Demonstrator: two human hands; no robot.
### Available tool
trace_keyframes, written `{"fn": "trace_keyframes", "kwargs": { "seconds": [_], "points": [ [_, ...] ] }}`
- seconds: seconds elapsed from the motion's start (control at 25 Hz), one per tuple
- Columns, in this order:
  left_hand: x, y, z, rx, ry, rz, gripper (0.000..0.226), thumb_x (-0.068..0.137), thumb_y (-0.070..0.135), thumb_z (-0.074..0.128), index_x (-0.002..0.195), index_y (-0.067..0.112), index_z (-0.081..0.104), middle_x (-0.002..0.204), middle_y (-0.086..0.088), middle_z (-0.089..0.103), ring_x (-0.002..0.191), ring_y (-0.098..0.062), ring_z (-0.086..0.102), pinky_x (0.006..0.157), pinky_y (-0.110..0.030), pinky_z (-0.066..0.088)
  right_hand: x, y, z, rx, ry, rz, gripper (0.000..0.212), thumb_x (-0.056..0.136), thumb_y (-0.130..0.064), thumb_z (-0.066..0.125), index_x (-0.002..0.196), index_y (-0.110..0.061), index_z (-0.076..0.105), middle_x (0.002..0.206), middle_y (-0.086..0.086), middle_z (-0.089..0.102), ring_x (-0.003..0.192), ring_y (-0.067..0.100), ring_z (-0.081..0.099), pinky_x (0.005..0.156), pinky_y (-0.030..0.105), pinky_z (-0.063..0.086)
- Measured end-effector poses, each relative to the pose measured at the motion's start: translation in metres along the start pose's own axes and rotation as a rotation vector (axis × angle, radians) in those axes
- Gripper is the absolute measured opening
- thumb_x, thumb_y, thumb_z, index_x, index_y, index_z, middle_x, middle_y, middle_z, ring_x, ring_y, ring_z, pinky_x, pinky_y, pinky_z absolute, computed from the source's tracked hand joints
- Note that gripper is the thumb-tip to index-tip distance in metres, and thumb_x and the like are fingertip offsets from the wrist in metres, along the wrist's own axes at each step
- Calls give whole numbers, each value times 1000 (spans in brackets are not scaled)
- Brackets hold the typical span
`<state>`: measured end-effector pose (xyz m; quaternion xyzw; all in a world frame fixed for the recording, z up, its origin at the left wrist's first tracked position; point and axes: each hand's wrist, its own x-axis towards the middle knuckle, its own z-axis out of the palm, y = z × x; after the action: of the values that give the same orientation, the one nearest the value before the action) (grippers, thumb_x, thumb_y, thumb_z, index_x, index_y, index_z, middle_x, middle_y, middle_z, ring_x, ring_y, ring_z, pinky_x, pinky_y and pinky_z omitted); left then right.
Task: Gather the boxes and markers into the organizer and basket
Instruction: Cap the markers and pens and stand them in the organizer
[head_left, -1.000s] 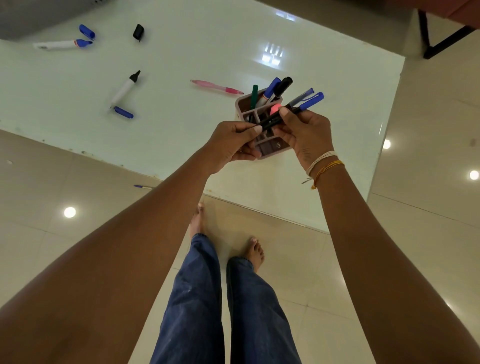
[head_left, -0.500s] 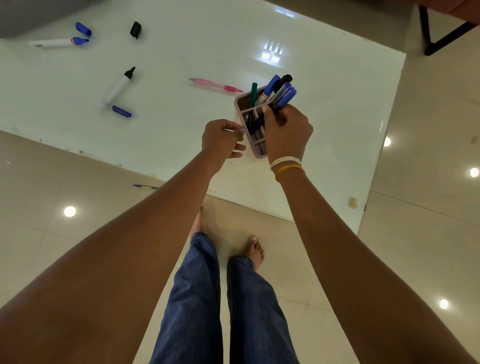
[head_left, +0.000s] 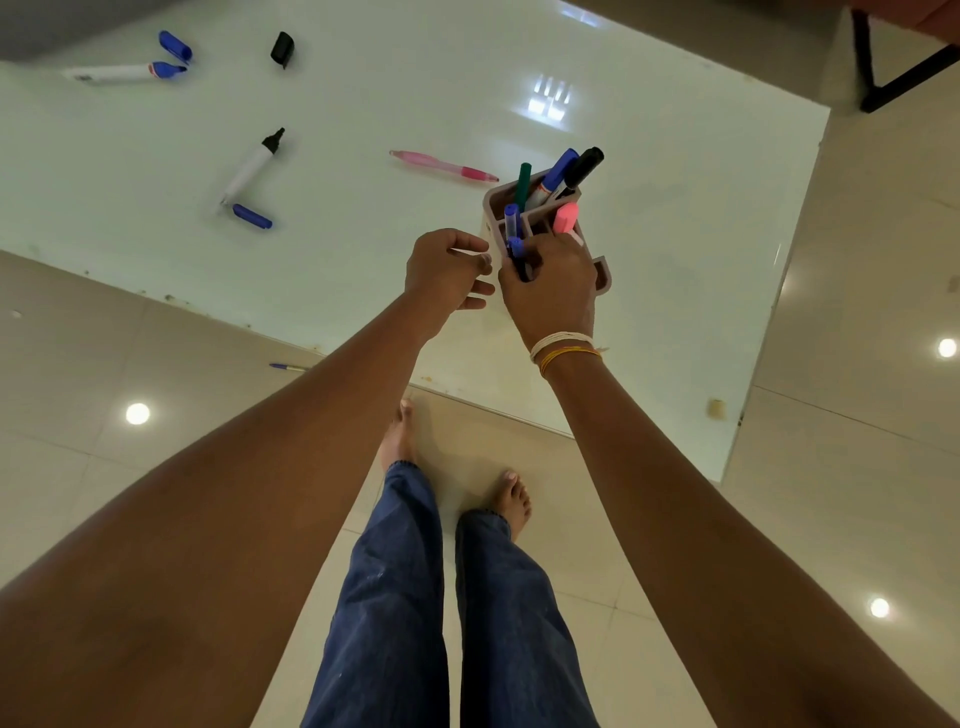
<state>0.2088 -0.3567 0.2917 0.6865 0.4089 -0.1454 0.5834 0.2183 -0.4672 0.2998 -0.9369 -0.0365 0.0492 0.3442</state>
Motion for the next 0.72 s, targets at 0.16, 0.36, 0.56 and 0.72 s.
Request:
{"fn": "trace_keyframes", "kwargs": {
  "seconds": [0.16,0.36,0.56,0.72],
  "points": [
    [0,-1,-3,6,-7,4,21,91,8,62,111,12,63,97,-7,68,74,-21,70,65,-29,60,1,2,0,-21,-20,1,19,82,-16,70,98,-5,68,101,10,65,83,11,49,83,23,47],
    [4,-3,-13,0,-11,13,17,91,9,62,107,13,63,94,-6,69,69,-18,70,61,-27,59,3,1,-7,-32,-140,23,44,73,-24,82,109,-6,63,112,9,58,87,12,47,89,25,49],
    [9,-2,-32,-41,-39,18,15,89,8,63,104,11,64,91,-8,69,71,-22,70,64,-30,61,36,-20,-46,-67,-682,124,82,61,-33,89,128,-5,51,109,9,55,95,19,51,93,33,50],
    [24,5,-54,-79,-37,17,16,88,5,59,101,9,65,84,-7,67,70,-24,69,67,-34,60,78,-56,-63,-235,-902,134,69,72,-30,82,132,-10,54,116,7,60,104,24,59,98,37,48]
  ]
}}
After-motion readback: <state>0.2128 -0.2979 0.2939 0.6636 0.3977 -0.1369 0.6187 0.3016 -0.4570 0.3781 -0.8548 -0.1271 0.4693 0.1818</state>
